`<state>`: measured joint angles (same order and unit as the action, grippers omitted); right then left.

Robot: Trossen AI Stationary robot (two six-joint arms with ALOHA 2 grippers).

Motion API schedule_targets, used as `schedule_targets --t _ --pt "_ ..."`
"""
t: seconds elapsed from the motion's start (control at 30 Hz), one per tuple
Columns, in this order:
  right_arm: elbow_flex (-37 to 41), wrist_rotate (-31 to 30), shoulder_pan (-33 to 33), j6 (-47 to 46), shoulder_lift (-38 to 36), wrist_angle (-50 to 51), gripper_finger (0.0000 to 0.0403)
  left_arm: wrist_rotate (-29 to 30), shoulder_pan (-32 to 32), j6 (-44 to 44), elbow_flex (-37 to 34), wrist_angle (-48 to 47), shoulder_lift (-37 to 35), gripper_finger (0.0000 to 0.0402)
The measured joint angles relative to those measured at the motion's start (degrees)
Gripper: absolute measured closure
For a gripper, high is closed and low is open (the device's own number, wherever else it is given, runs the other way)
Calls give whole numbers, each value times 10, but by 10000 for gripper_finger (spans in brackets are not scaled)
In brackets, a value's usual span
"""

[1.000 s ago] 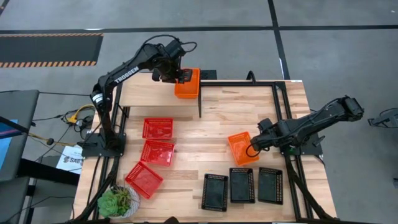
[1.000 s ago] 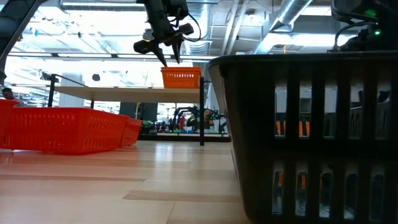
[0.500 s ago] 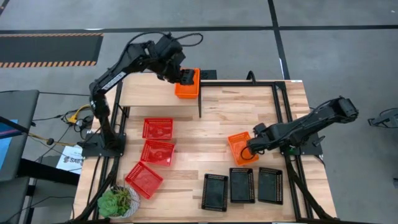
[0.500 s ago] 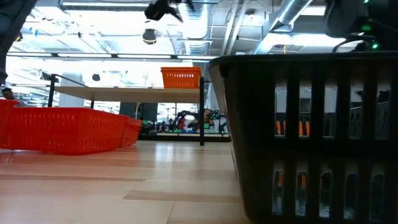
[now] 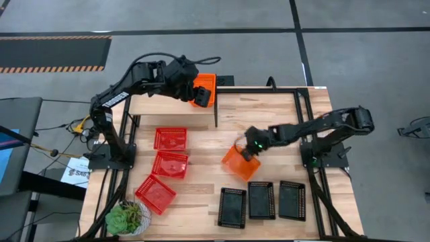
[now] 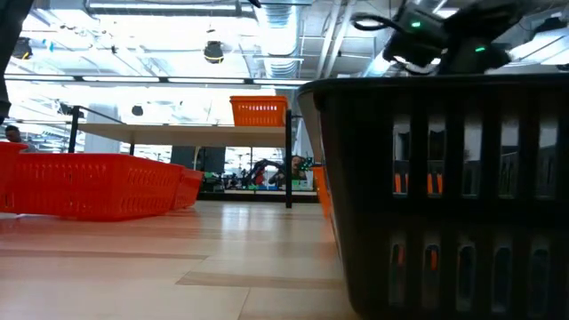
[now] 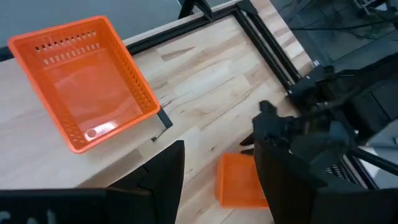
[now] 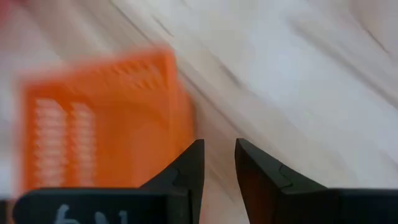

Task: Stack baskets on shelf by color
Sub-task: Adjust the orange bin

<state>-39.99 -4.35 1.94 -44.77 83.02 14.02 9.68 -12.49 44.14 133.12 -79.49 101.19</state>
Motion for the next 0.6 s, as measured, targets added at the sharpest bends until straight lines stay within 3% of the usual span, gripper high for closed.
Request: schedule_targets --t 0.13,0.23,0.4,0.6 --pt "-14 71 54 51 17 -116 290 19 19 10 -1 -15 1 221" --pt "-40 101 80 81 -2 -102 290 37 36 14 -1 -27 0 221" --pt "-68 110 76 105 -65 39 290 38 70 13 -1 -53 0 221" --pt "-68 109 20 70 -136 247 290 38 112 31 -18 -54 2 221"
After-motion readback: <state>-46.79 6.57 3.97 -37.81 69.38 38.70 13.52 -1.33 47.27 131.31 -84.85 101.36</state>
